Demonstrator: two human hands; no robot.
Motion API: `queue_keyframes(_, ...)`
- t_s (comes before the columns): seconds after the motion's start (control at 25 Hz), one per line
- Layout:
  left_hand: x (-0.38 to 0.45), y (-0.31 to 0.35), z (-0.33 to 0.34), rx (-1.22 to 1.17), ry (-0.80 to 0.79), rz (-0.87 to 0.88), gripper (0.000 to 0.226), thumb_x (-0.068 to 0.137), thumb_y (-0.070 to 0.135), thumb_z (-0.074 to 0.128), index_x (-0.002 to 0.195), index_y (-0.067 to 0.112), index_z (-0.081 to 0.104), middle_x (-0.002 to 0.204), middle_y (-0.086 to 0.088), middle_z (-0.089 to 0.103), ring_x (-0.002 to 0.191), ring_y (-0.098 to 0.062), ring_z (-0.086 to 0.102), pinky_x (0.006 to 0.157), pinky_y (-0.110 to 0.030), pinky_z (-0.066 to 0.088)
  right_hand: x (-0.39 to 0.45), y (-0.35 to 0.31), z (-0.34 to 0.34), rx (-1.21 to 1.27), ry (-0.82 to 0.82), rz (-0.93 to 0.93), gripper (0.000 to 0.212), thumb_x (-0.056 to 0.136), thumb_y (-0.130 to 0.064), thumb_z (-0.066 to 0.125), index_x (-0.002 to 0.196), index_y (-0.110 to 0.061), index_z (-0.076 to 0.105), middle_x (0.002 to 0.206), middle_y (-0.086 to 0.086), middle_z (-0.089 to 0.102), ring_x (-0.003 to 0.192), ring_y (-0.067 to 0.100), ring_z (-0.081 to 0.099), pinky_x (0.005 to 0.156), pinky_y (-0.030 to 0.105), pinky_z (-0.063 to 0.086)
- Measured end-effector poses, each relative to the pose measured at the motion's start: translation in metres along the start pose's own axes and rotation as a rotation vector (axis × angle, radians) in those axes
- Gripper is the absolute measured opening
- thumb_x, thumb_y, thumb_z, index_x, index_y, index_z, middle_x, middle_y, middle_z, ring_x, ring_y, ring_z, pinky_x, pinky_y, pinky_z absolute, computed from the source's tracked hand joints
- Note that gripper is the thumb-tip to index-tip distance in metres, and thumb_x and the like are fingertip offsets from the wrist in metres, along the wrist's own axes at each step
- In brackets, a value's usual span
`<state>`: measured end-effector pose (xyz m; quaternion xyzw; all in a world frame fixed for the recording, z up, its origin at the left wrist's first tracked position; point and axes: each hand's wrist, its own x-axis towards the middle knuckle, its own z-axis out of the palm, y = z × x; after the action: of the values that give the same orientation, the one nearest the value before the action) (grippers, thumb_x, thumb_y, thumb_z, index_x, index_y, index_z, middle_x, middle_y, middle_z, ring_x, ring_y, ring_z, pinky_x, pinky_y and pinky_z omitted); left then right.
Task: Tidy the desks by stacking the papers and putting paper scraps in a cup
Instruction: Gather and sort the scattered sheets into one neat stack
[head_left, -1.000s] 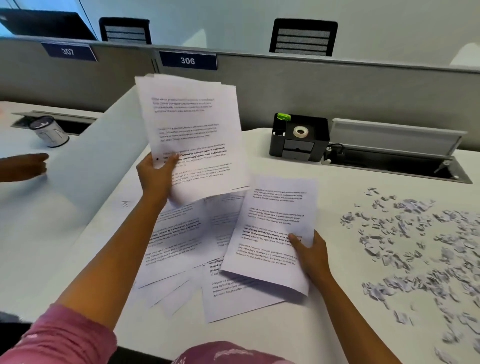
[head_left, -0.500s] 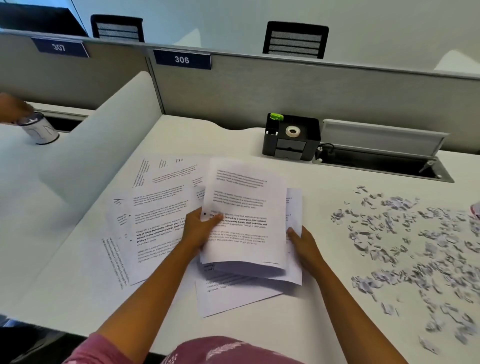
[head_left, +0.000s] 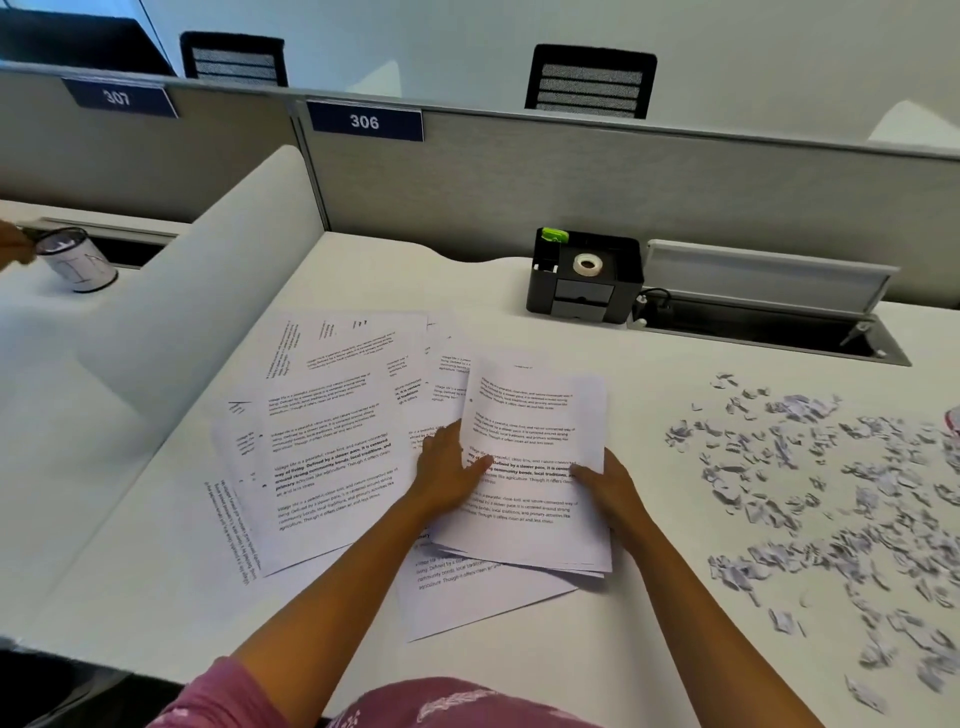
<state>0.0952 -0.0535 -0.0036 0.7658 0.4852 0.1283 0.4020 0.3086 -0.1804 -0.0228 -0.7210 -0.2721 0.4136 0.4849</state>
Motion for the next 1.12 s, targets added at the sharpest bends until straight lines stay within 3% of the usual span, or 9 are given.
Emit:
queue_keyframes(0.16,0.007,0.002,-0.008,0.0,0.061,-0.092,0.073,0.08,0.049,0.073,0.139,0.019,0.042,0.131,-0.006,0.046,0.123,-0.024,0.043,0.106,-0.044,0.038,-0.004,-0.008,-0.01,0.002,0.033,-0.129,0.048,0.089,-0.031,0.063,0.136,-0.023,0.054,0.127,-0.003,0.065,0.114,0.019,0.064,0.101,0.044,0.049)
queue_keyframes(0.28,0.005,0.019,-0.027,-0.515,-0.068,-0.157,0.063,0.078,0.043,0.078,0.13,0.018,0.052,0.128,-0.005,0.061,0.11,-0.018,0.063,0.09,-0.034,0.053,-0.006,-0.024,-0.013,0.193,0.015,-0.134,0.038,0.094,-0.011,0.061,0.131,-0.021,0.058,0.121,-0.003,0.07,0.11,0.02,0.067,0.097,0.041,0.052)
queue_keyframes(0.36,-0.002,0.04,-0.042,-0.851,-0.2,-0.199,0.042,0.085,0.033,0.073,0.122,0.015,0.062,0.115,-0.009,0.071,0.099,-0.024,0.071,0.081,-0.037,0.059,-0.011,-0.042,-0.01,0.275,0.018,-0.156,0.035,0.091,-0.005,0.062,0.124,-0.019,0.062,0.116,-0.001,0.072,0.107,0.023,0.069,0.091,0.038,0.055)
queue_keyframes(0.4,-0.005,0.049,-0.047,-0.892,-0.203,-0.2,0.038,0.087,0.03,0.072,0.12,0.014,0.064,0.11,-0.01,0.073,0.096,-0.027,0.072,0.08,-0.04,0.06,-0.014,-0.051,-0.008,0.287,0.027,-0.17,0.034,0.089,-0.004,0.066,0.12,-0.018,0.064,0.113,0.0,0.073,0.104,0.024,0.07,0.088,0.037,0.057)
queue_keyframes(0.56,-0.01,0.073,-0.06,-0.719,-0.024,-0.02,0.025,0.087,0.03,0.072,0.109,0.02,0.067,0.102,-0.005,0.076,0.086,-0.022,0.074,0.075,-0.041,0.061,-0.021,-0.084,0.002,0.267,0.063,-0.269,0.036,0.076,-0.011,0.082,0.11,-0.012,0.068,0.103,0.002,0.076,0.091,0.022,0.073,0.074,0.033,0.06)
queue_keyframes(0.72,-0.009,0.089,-0.076,-0.694,0.135,0.154,0.012,0.091,0.026,0.067,0.103,0.027,0.067,0.097,0.005,0.073,0.088,-0.019,0.072,0.072,-0.032,0.061,-0.021,-0.12,0.009,0.276,0.056,-0.455,0.035,0.081,0.001,0.075,0.112,-0.012,0.066,0.106,0.001,0.073,0.091,0.016,0.072,0.072,0.03,0.06)
queue_keyframes(0.8,-0.008,0.094,-0.084,-0.707,0.171,0.221,0.017,0.09,0.02,0.067,0.104,0.031,0.064,0.101,0.007,0.071,0.089,-0.014,0.071,0.072,-0.027,0.06,-0.021,-0.134,0.009,0.259,0.027,-0.506,0.037,0.081,0.0,0.076,0.112,-0.017,0.065,0.107,-0.003,0.071,0.093,0.016,0.071,0.073,0.031,0.061)
queue_keyframes(0.96,-0.007,0.099,-0.095,-0.726,0.213,0.206,0.029,0.08,0.031,0.077,0.107,0.03,0.066,0.102,0.005,0.073,0.088,-0.018,0.071,0.071,-0.03,0.061,-0.02,-0.149,0.007,0.241,0.01,-0.501,0.036,0.072,-0.02,0.08,0.103,-0.03,0.067,0.096,-0.011,0.074,0.089,0.018,0.072,0.069,0.032,0.061)
queue_keyframes(1.12,-0.005,0.101,-0.086,-0.739,0.2,0.178,0.027,0.08,0.026,0.077,0.105,0.03,0.067,0.1,0.004,0.074,0.086,-0.021,0.072,0.068,-0.031,0.061,-0.018,-0.141,0.01,0.247,0.008,-0.474,0.038,0.076,-0.004,0.081,0.102,-0.029,0.068,0.095,-0.009,0.075,0.088,0.021,0.073,0.073,0.042,0.062)
